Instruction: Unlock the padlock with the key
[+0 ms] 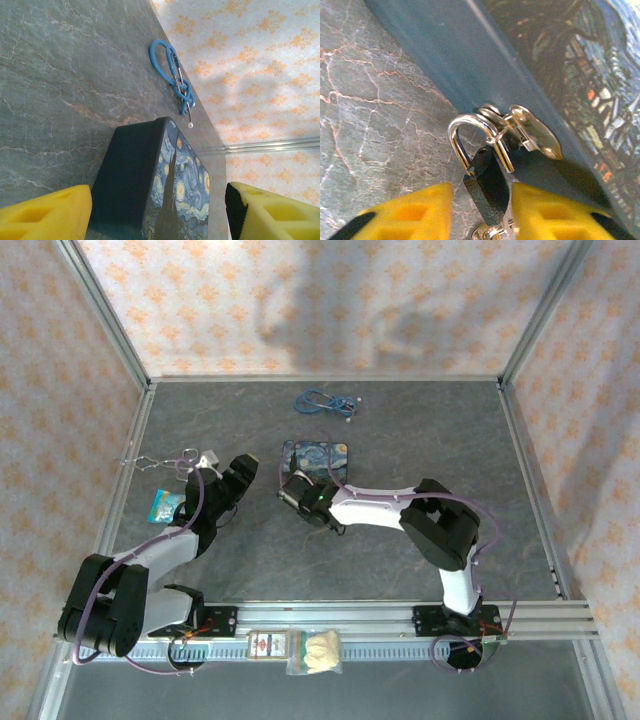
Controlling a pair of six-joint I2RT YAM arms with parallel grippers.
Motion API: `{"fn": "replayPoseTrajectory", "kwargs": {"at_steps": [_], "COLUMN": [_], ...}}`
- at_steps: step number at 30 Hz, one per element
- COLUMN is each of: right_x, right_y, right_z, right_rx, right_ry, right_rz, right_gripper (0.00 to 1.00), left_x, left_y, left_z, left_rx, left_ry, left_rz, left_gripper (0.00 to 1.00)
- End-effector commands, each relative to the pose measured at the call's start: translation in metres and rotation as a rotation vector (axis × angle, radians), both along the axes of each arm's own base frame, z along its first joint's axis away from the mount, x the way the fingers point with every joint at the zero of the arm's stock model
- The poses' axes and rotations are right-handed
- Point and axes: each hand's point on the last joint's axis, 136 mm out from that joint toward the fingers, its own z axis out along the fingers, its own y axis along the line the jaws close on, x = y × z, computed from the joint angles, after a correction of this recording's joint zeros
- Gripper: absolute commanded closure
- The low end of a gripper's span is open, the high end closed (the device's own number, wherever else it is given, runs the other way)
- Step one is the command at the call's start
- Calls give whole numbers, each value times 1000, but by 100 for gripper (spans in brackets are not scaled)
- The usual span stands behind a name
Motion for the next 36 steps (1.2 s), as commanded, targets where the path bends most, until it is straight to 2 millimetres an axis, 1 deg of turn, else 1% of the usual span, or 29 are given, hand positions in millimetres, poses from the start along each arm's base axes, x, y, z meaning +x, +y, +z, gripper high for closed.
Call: {"fn": "replayPoseTrajectory", "kwargs": {"at_steps": [1, 3, 5, 9, 13, 15, 17, 18, 21, 24, 29, 33, 36], "right_x": [5, 3, 2, 1, 5, 8, 9, 9, 9, 6, 9, 12, 18], "right_y": [-7, -10, -14, -15, -19, -22, -24, -25, -25, -21, -24, -17, -9], "right_z": [-5, -7, -9, -11, -14, -14, -16, -16, -15, -9, -3, -6, -8], "right_rx": [-26, -13, -4, 35, 52, 57, 45, 35, 12, 21, -15, -34, -47], "right_ry": [-20, -3, 11, 54, 86, 96, 97, 91, 71, 60, 47, 82, 79], "right_rz": [24, 38, 51, 76, 83, 95, 129, 147, 221, 303, 404, 470, 496], "right_gripper": [75, 80, 79, 75, 77, 84, 96, 100, 100, 100, 100, 100, 100], "left_x": [0, 0, -2, -6, -11, -12, -12, -12, -11, -10, -12, -12, -14], "left_y": [2, 2, 2, 3, 3, 3, 2, 2, 1, -1, -1, -2, -3], "left_z": [9, 11, 10, 10, 7, 5, 6, 7, 11, 13, 12, 11, 10], "left_rx": [-26, -31, -38, -59, -72, -73, -74, -75, -83, -86, -93, -98, -103], "left_ry": [-37, -45, -50, -65, -67, -65, -68, -74, -87, -97, -99, -101, -99], "left_rz": [5, 6, 6, 11, 11, 9, 5, 4, -2, -10, -11, -17, -23], "left_gripper": [31, 32, 32, 32, 32, 32, 32, 32, 32, 32, 32, 32, 32]}}
